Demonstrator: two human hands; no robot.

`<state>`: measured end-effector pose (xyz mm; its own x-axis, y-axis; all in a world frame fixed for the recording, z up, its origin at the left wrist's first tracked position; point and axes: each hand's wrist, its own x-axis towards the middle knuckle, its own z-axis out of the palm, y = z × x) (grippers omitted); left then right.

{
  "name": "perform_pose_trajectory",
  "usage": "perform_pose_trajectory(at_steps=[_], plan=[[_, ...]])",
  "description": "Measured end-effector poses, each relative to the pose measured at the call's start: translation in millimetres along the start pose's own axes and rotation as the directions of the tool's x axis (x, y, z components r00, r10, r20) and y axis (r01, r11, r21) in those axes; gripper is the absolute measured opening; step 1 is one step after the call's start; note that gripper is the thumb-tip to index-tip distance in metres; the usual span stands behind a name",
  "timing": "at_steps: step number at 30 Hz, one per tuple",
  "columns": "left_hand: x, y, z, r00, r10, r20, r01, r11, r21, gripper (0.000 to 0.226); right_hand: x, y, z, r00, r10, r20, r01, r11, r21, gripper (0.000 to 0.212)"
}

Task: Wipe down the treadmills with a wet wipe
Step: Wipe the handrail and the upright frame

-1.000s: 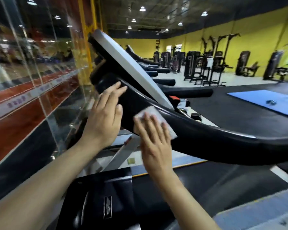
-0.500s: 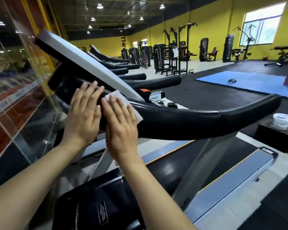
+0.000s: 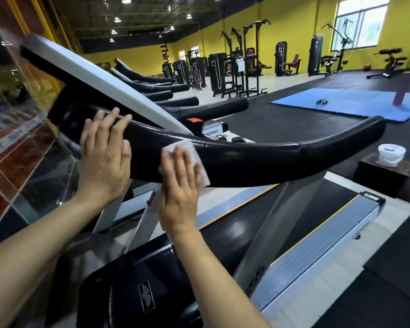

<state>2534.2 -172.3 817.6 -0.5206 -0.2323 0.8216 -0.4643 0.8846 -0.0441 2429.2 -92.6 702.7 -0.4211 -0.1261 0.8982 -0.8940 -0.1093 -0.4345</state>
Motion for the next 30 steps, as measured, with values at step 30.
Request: perform_pose_trajectory(at_steps=[30], plan=[[22.2,103.7,84.1,0.933,0.36,0.023,-0.351,0.889,0.294,0.037,59.6,155.3,-100.9,0.95,0.312,-0.024,-0.312,0.95,0.009,0.051]])
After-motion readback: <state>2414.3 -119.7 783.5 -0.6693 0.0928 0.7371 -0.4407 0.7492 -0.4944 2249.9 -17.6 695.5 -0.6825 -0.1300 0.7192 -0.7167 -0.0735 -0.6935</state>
